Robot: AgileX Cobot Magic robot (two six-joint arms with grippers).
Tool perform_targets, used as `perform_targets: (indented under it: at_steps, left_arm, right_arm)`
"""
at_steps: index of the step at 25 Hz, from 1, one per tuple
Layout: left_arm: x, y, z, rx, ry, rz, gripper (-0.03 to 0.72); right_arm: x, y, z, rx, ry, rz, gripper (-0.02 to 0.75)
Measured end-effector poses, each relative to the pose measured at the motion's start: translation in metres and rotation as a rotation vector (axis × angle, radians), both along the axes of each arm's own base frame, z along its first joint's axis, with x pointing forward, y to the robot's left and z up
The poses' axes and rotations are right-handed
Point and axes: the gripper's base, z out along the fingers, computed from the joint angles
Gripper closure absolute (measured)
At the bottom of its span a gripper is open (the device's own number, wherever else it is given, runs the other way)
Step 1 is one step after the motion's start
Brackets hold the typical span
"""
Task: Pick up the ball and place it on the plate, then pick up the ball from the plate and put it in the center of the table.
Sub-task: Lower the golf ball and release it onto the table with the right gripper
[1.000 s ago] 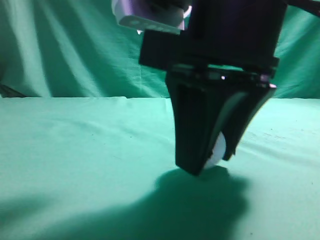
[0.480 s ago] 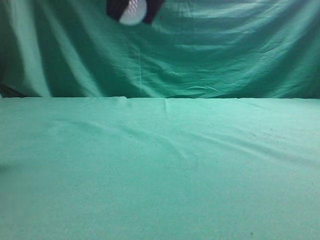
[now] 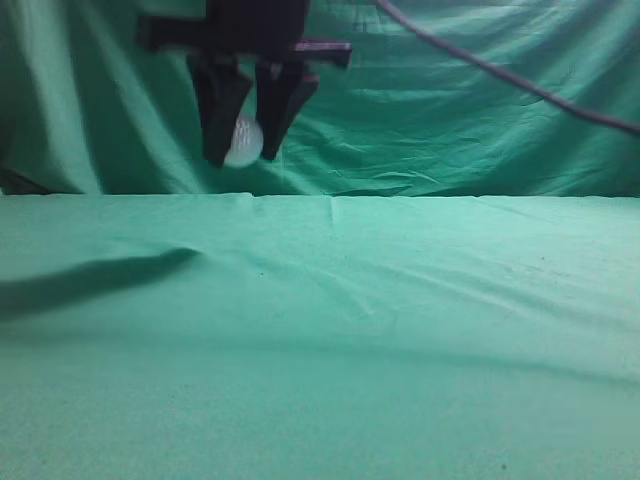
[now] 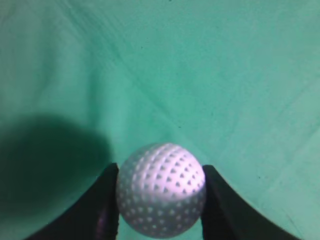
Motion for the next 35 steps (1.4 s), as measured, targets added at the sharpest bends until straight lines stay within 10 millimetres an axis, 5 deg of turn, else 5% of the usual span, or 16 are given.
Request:
perform_targets:
  at_steps: [7, 18, 24, 26, 29, 33, 35]
  left_arm:
    - [0.000, 0.000, 0.000, 0.000, 0.000, 0.000, 0.637]
    - [-0.001, 0.000, 0.000, -0.001, -0.008, 0.000, 0.637]
    - [-0.001, 0.000, 0.000, -0.001, -0.008, 0.000, 0.637]
    - [-0.001, 0.000, 0.000, -0.001, -0.008, 0.000, 0.637]
    - [-0.001, 0.000, 0.000, -0.001, -0.008, 0.000, 0.637]
    - [-0.001, 0.000, 0.000, -0.001, -0.008, 0.000, 0.637]
    - [-0.001, 0.000, 0.000, -0.001, -0.008, 0.000, 0.637]
  right_arm:
    - [0.015, 0.017, -0.047, -0.017, 0.048, -0.004, 0.412]
    - [0.017, 0.023, -0.062, 0.018, 0.066, -0.013, 0.412]
    - [0.018, 0.024, -0.064, 0.026, 0.059, -0.013, 0.205]
    - [0.018, 0.024, -0.063, 0.028, 0.057, -0.012, 0.214]
    - [0.018, 0.024, -0.043, 0.047, 0.035, -0.011, 0.172]
    - [0.013, 0.018, 0.019, 0.099, -0.027, -0.007, 0.188]
    - [0.006, 0.011, 0.055, 0.121, -0.059, -0.011, 0.278]
